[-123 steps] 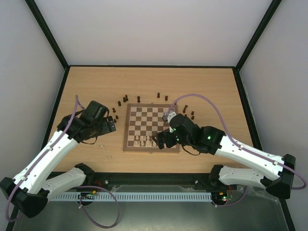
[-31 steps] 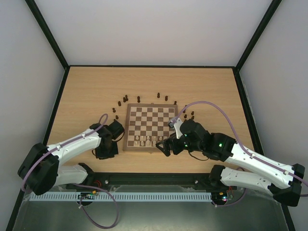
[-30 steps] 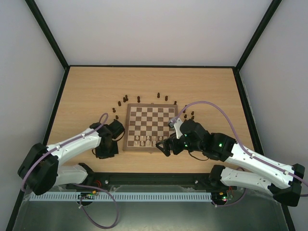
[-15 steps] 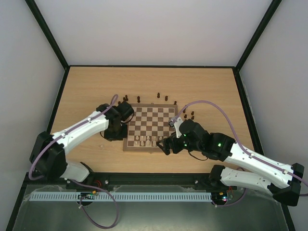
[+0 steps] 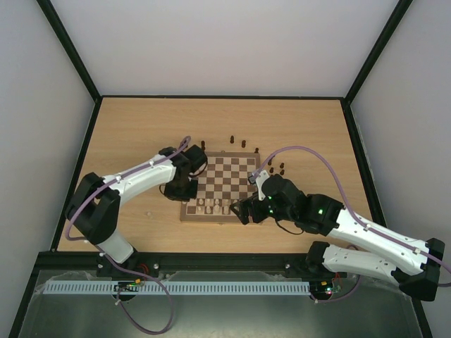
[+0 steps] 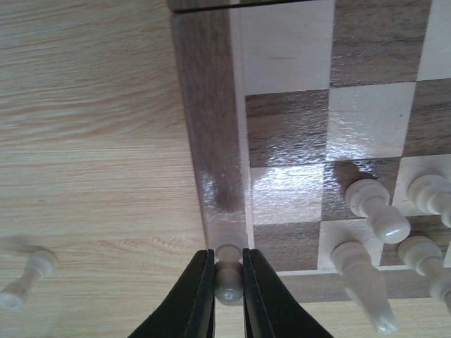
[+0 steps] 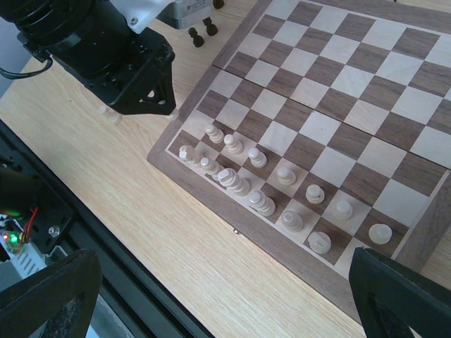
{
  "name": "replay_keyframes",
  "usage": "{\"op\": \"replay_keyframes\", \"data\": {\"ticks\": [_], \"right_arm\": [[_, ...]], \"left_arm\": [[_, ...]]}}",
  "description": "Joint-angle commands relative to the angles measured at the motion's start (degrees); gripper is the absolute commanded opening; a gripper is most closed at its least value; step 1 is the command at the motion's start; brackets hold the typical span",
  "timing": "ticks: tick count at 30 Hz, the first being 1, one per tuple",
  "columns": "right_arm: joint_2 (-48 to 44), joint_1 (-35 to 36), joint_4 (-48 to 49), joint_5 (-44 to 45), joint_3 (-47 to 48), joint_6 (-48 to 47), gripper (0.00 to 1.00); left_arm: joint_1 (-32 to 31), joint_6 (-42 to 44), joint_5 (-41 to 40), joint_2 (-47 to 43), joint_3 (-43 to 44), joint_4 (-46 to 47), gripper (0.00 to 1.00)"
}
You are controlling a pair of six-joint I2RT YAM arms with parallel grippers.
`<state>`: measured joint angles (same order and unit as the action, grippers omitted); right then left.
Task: Set up the chess pieces on the board
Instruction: Place the chess piece on the chessboard.
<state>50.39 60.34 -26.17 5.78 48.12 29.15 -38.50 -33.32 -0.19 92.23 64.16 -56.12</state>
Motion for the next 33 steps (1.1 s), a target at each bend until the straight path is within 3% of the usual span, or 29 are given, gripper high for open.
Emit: {"op": "replay_keyframes", "data": {"ticks": [1,33], "right_arm": [[0.5,-0.3,-0.6,1.1,-0.2,0.4,0.97],[0.0,-0.2,-0.4,-0.3,-0.4,0.1,0.97]], "left_arm": [[-1.2,1.3,1.5,1.0,2.0,1.2,0.04],[-3.2,0.7,0.8,5.5,2.6,3.5,0.05]]}}
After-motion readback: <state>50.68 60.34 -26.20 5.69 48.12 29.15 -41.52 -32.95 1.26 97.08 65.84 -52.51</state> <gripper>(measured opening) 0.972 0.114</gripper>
